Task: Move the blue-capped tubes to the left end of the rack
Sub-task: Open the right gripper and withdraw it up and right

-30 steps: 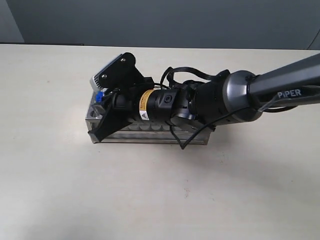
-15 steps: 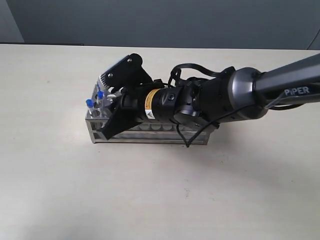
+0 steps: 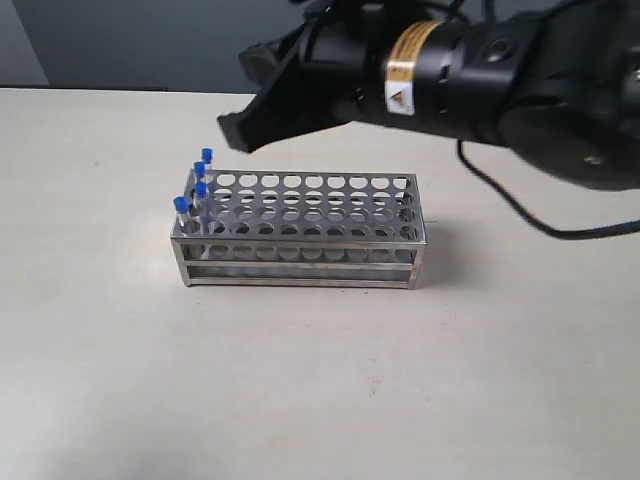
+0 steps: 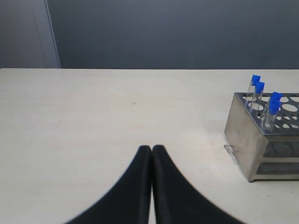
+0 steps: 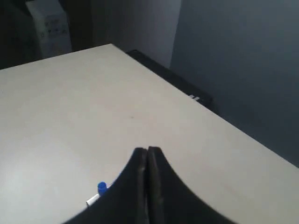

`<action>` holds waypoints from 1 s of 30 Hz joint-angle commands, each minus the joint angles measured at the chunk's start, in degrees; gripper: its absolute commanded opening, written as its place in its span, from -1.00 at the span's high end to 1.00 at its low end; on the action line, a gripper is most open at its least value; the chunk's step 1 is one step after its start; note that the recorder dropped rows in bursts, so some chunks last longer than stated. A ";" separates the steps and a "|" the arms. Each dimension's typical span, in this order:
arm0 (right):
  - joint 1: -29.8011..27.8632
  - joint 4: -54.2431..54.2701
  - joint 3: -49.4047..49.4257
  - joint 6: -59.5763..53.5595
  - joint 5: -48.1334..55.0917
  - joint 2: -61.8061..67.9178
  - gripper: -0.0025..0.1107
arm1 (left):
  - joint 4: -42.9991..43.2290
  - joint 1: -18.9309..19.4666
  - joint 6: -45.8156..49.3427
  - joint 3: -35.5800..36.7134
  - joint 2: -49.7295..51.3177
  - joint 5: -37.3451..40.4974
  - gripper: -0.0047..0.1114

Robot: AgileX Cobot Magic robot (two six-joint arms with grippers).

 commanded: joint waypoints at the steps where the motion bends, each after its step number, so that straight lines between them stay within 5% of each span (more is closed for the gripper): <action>1: -0.21 0.94 0.44 -0.31 14.83 -7.36 0.97 | -0.02 -0.36 -0.03 -0.18 -0.20 -0.33 0.90; 8: -0.21 2.58 0.44 0.44 39.80 -16.36 0.97 | -0.02 -0.36 -0.03 -0.18 -0.20 -0.33 0.90; 19: -0.21 -8.27 1.80 17.67 49.55 -24.69 0.97 | -0.02 -0.36 -0.03 -0.18 -0.20 -0.46 0.90; 25: -4.46 -17.45 14.98 22.42 36.62 -31.85 0.97 | 0.11 -0.36 -0.03 -0.18 -0.20 -0.39 0.90; 30: -20.28 -17.23 29.38 22.42 10.27 -41.75 0.97 | 0.11 -0.36 -0.03 -0.18 -0.20 -0.39 0.90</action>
